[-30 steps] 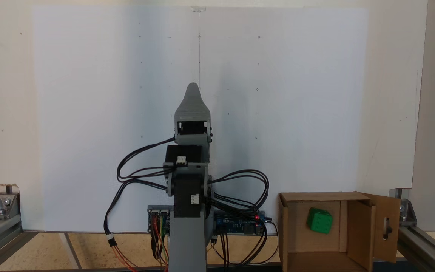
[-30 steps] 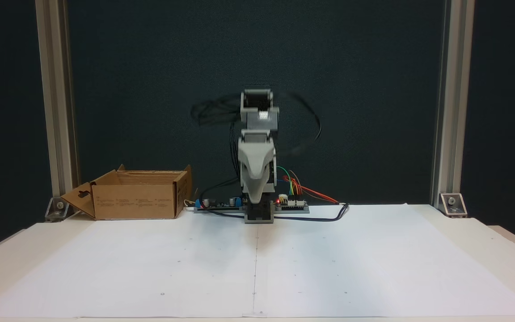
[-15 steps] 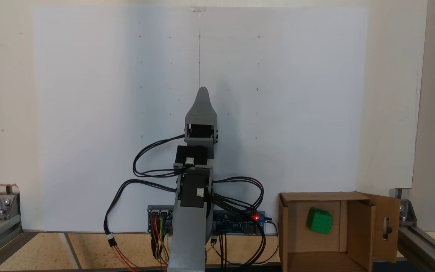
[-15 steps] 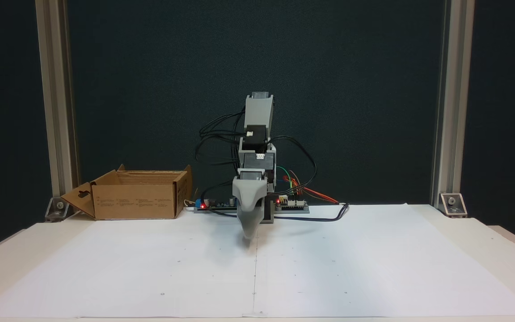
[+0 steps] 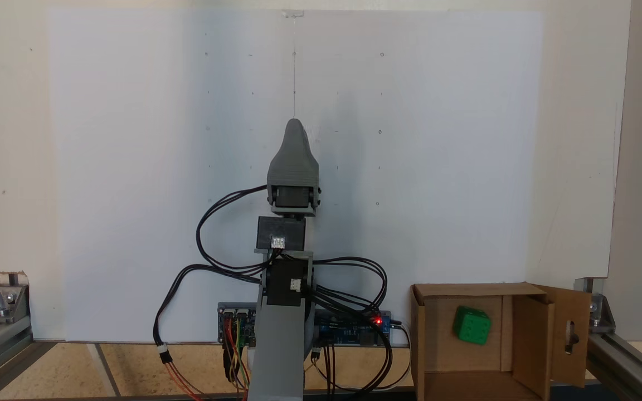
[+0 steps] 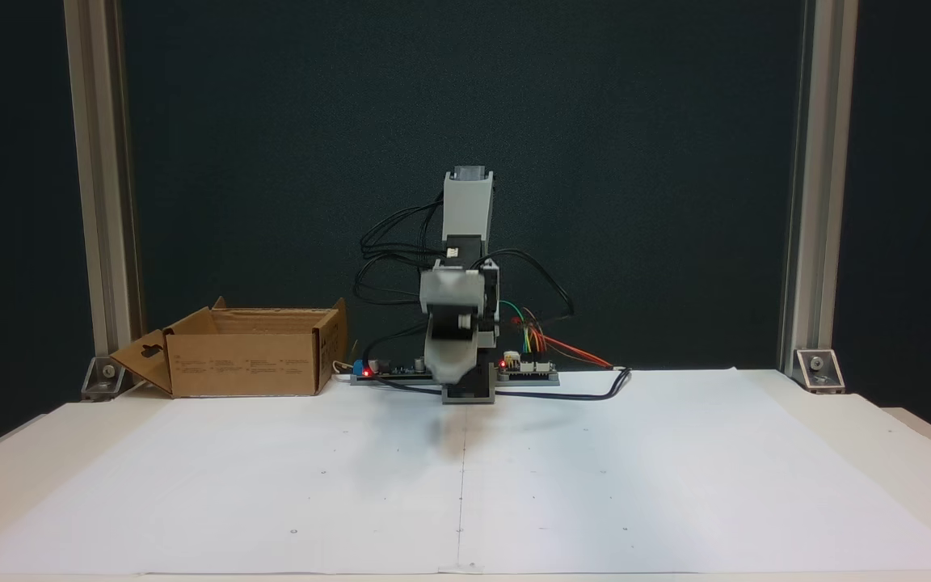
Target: Grasp a green dice and put it in the bin.
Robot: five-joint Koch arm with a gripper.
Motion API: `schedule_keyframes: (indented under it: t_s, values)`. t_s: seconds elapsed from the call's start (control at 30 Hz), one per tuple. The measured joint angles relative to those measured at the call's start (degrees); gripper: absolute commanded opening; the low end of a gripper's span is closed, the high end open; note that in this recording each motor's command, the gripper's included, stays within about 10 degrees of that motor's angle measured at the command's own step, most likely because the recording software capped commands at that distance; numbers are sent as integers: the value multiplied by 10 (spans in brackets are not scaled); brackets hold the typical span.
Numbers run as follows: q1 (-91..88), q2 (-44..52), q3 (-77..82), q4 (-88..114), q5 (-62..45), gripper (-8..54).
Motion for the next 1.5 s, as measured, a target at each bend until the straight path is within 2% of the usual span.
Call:
schedule_keyframes:
  t_s: [0.4,1.5]
  values:
    - [-21,0,67,-198,0,441]
    - [-25,0,83,-200,0,446]
